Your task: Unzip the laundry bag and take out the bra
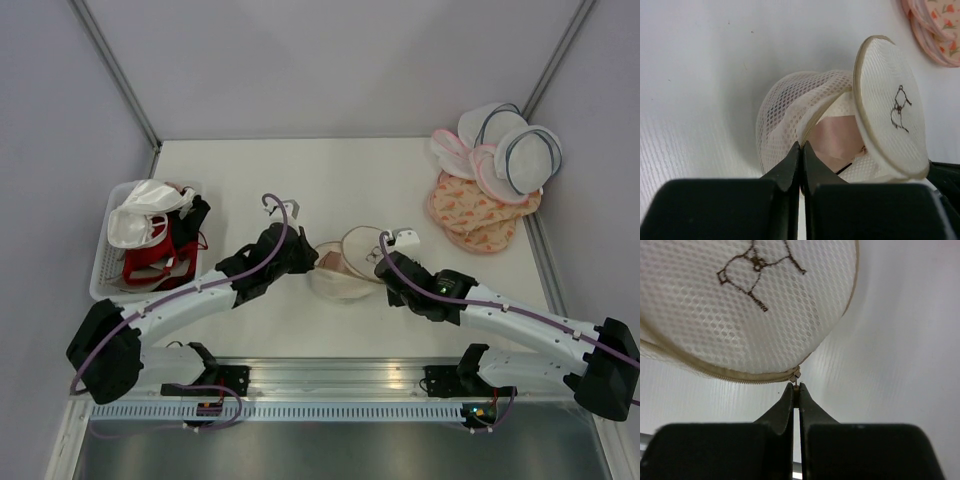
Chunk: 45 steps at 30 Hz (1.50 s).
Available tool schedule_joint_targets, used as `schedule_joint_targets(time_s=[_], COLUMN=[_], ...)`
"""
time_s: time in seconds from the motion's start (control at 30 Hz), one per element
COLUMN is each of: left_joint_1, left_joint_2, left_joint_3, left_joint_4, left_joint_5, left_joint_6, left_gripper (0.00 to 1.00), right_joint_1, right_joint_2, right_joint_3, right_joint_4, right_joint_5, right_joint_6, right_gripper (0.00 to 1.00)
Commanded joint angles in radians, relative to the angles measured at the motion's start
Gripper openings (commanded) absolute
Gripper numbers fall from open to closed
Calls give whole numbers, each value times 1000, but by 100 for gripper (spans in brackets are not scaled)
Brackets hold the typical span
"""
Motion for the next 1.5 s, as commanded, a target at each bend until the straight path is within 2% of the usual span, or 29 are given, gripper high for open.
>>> schedule_joint_targets(time_s=[0.0,0.17,0.2,0.23,0.27,0.3,0.4,0.47,0.53,0.7,0.73,0.83,0.93,0.97,1.13,1.27,1.37,1.4,1.47], left_joint_1=[-5,-5,-3,-5,-6,-8,-20,-32,-46,-65,-65,-68,-71,-71,-75,-77,-77,-77,-75], left_joint_2=[-100,-140,-137,-135,-132,-132,-129,-128,-128,-120,-120,-125,-132,-138,-151,-163,-181,-183,-187], left_joint_3=[-27,-74,-80,-87,-97,-107,-133,-140,-145,-142,-140,-140,-143,-145,-162,-174,-188,-192,-200], left_joint_4=[2,24,33,33,34,51,62,91,108,122,122,125,125,125,128,126,128,126,126], left_joint_5=[-36,-10,4,10,16,24,59,62,67,73,74,73,74,74,71,71,65,62,62], left_joint_6=[-23,-46,-56,-63,-70,-76,-105,-118,-125,-139,-141,-148,-156,-159,-173,-179,-182,-182,-185], left_gripper=[2,2,2,2,2,2,2,2,2,2,2,2,2,2,2,2,2,2,2], right_joint_1=[1,1,-1,1,-1,1,4,13,14,16,19,19,18,19,-13,-74,-117,-121,-121], right_joint_2=[-12,38,48,60,80,84,52,-31,-116,-132,-112,-68,-8,6,110,198,249,256,244], right_joint_3=[-12,-24,-20,-12,-3,25,65,71,62,89,98,111,125,131,114,114,131,138,157], right_joint_4=[-46,-92,-105,-163,-202,-242,-306,-250,-85,144,166,269,323,332,424,381,274,207,131], right_joint_5=[99,183,215,249,327,358,387,366,245,-23,-106,-215,-231,-217,-264,-246,-46,75,195], right_joint_6=[84,153,187,211,246,313,355,319,167,-20,-55,-97,-106,-105,-82,-34,12,71,125], right_gripper=[0,0,8,24,53,65,98,98,98,98,98,85,26,1,0,1,0,0,0])
